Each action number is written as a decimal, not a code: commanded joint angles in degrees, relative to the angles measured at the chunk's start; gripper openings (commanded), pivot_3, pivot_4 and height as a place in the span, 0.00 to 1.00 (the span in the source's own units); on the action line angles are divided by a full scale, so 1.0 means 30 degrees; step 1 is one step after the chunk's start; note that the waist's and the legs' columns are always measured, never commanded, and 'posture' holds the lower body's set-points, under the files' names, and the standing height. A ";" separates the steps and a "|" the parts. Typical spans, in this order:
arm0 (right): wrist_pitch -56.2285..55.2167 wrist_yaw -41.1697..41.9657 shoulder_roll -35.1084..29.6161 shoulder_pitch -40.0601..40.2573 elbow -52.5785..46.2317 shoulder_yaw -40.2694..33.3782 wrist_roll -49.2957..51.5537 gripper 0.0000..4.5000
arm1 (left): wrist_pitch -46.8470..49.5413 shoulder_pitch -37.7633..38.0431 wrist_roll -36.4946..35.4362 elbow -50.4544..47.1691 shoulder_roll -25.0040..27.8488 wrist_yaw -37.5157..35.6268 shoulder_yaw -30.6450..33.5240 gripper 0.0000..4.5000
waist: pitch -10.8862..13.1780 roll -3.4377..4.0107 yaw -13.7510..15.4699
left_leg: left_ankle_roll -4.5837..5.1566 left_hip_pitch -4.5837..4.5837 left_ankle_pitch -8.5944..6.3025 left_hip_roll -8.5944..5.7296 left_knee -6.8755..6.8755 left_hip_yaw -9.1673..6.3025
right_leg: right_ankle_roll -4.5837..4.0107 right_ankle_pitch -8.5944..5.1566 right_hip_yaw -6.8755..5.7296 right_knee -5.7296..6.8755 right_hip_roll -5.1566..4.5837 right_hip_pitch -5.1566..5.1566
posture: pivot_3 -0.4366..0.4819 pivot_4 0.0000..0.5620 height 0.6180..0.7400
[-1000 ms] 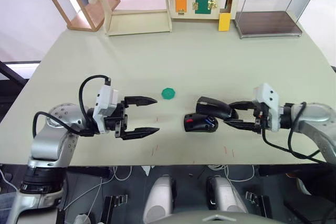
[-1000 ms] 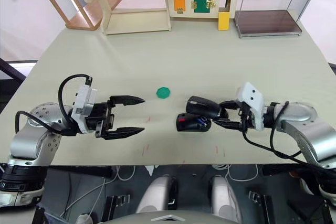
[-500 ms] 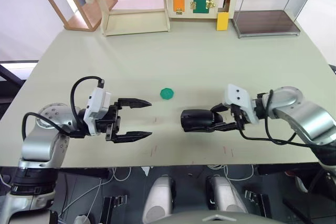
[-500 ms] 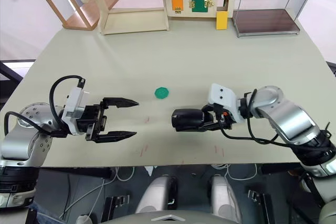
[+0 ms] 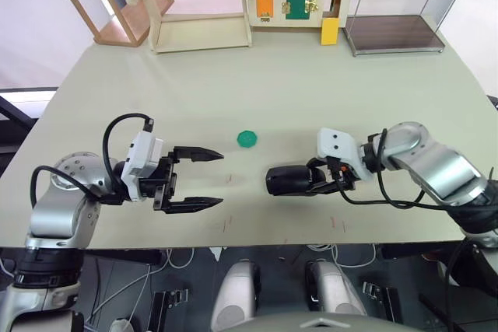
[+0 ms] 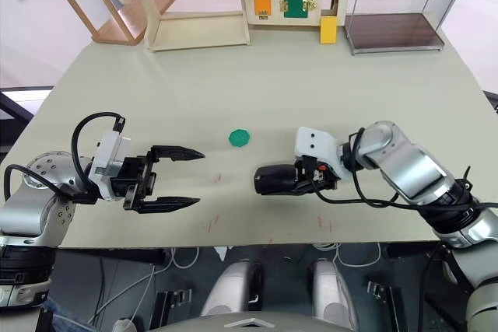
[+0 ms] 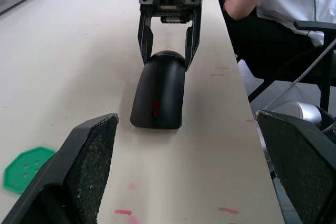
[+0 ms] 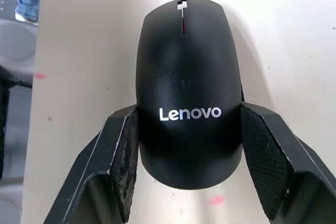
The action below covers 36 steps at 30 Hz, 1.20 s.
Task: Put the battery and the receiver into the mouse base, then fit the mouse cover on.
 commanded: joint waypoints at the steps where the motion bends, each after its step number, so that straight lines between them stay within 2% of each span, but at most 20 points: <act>1: -0.0031 0.0323 0.0106 -0.0482 -0.0082 0.0022 -0.0340 0.51 | 0.0008 -0.0052 -0.0254 -0.0548 0.0247 0.0004 0.0307 1.00 | 0.0000 0.0000 -0.0003 | 0.0000 0.0000 0.0000 0.0000 0.0000 0.0001 | 0.0000 0.0000 0.0000 0.0000 0.0000 0.0000 | 0.48 0.27 1.00; 36: 0.1031 0.1193 0.0003 -0.1133 0.0467 0.0743 -0.1457 0.51 | 0.0050 0.0171 -0.0273 -0.0669 0.0009 0.0119 0.0219 1.00 | 0.0000 0.0000 -0.0003 | 0.0000 0.0002 0.0000 0.0000 0.0001 -0.0001 | 0.0001 0.0001 -0.0001 0.0002 0.0000 0.0001 | 0.48 0.27 1.00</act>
